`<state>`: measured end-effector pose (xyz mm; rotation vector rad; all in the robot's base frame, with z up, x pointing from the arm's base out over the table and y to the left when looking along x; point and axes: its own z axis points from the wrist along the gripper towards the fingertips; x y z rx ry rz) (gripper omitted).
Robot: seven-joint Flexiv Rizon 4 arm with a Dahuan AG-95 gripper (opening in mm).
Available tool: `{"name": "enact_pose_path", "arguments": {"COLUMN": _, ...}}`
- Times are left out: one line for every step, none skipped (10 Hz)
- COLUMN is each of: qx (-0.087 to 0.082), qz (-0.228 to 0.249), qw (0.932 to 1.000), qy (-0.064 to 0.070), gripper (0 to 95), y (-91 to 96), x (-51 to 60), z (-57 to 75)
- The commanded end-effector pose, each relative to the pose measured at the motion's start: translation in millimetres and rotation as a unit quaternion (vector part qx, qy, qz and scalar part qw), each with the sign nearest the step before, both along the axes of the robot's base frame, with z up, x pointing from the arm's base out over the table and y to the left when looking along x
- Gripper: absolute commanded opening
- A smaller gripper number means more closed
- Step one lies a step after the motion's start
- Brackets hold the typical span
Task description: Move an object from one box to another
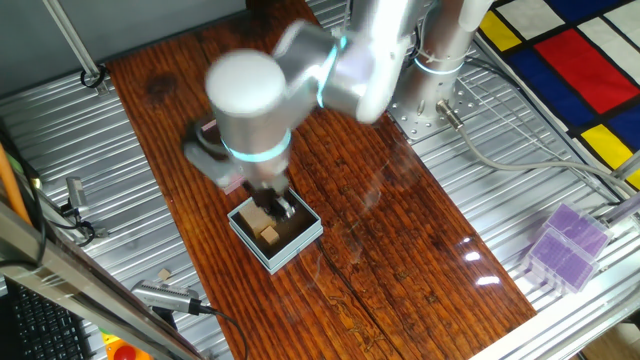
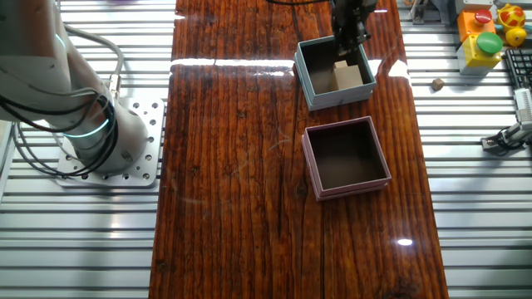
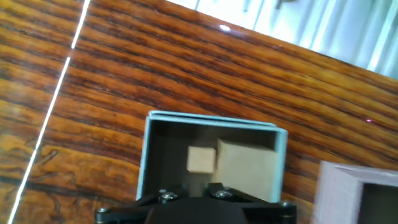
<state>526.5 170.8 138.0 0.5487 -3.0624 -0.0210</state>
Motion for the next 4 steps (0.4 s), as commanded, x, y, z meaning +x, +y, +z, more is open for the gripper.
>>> {"name": "enact_pose_path", "arguments": {"qx": -0.001, "qz": -0.003, "qw": 1.0000, "qy": 0.004, "gripper": 0.0, "y": 1.7, "x": 8.4, "z": 12.6}}
{"name": "enact_pose_path", "arguments": {"qx": 0.000, "qz": -0.005, "qw": 1.0000, "qy": 0.004, "gripper": 0.0, "y": 2.6, "x": 9.4, "z": 13.8}}
{"name": "enact_pose_path", "arguments": {"qx": 0.001, "qz": -0.005, "qw": 1.0000, "qy": 0.003, "gripper": 0.0, "y": 2.8, "x": 9.5, "z": 13.9}}
{"name": "enact_pose_path", "arguments": {"qx": 0.001, "qz": -0.003, "qw": 1.0000, "qy": 0.003, "gripper": 0.0, "y": 2.8, "x": 9.4, "z": 13.9}}
